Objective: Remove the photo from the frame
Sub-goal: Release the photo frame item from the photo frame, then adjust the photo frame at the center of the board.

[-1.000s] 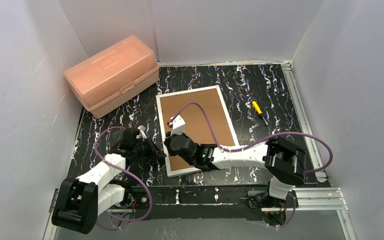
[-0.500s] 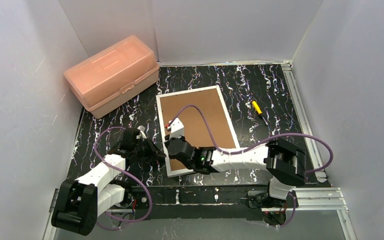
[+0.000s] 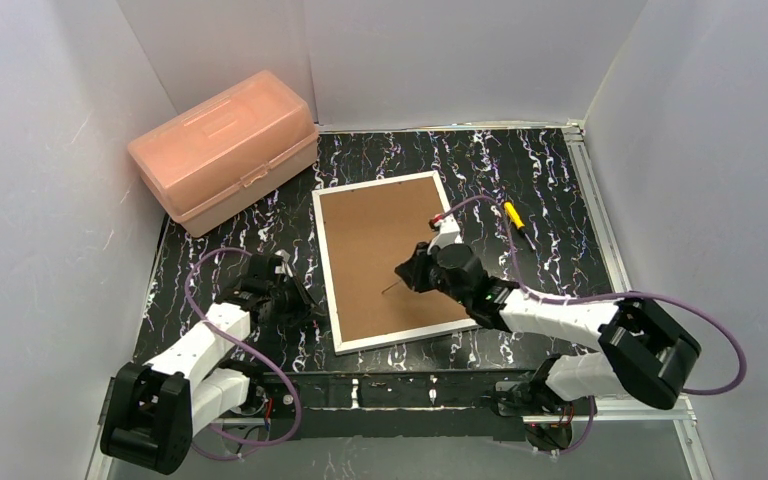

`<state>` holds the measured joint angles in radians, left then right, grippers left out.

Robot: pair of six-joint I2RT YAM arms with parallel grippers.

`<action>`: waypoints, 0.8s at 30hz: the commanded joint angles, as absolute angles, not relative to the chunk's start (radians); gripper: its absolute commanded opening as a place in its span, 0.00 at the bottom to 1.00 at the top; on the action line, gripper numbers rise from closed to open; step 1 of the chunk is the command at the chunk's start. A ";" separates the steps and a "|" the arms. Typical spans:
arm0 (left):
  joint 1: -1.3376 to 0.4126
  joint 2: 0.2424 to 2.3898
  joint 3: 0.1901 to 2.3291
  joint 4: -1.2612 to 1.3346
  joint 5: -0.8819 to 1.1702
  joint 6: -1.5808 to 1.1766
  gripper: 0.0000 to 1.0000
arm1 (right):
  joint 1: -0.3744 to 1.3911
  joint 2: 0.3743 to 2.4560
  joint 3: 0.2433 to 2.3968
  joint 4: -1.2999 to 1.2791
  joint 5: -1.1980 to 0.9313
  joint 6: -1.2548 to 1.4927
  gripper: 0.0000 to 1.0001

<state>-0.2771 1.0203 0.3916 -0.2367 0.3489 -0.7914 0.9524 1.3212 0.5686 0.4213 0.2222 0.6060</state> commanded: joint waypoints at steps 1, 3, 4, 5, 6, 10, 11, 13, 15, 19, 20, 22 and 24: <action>-0.279 1.002 0.462 -0.332 0.307 -0.733 0.19 | 0.874 1.248 0.549 0.464 0.079 0.571 0.01; -0.279 1.018 0.492 -0.322 0.312 -0.727 0.32 | 0.850 1.225 0.558 0.441 0.071 0.556 0.01; -0.279 1.030 0.505 -0.317 0.309 -0.723 0.37 | 0.840 1.217 0.563 0.434 0.066 0.546 0.01; -0.279 1.050 0.523 -0.313 0.306 -0.717 0.41 | 0.832 1.210 0.572 0.425 0.061 0.539 0.01; -0.279 1.068 0.546 -0.309 0.299 -0.709 0.44 | 0.828 1.206 0.581 0.414 0.057 0.531 0.01; -0.278 1.150 0.587 -0.244 0.270 -0.671 0.63 | 0.815 1.200 0.616 0.386 0.036 0.506 0.01; -0.279 1.171 0.589 -0.214 0.263 -0.665 0.80 | 0.811 1.202 0.624 0.386 0.018 0.497 0.01; -0.277 1.216 0.592 -0.141 0.266 -0.662 0.89 | 0.806 1.206 0.645 0.378 0.008 0.487 0.01; -0.277 1.271 0.620 -0.108 0.261 -0.652 0.88 | 0.800 1.209 0.657 0.371 0.008 0.483 0.01; -0.270 1.376 0.712 -0.115 0.204 -0.618 0.78 | 0.780 1.219 0.673 0.382 -0.029 0.482 0.01; -0.262 1.406 0.740 -0.115 0.202 -0.609 0.73 | 0.774 1.223 0.677 0.383 -0.035 0.484 0.01; -0.255 1.440 0.770 -0.103 0.199 -0.588 0.64 | 0.764 1.236 0.682 0.393 -0.044 0.487 0.01; -0.251 1.476 0.796 -0.098 0.190 -0.580 0.58 | 0.753 1.249 0.686 0.404 -0.056 0.492 0.01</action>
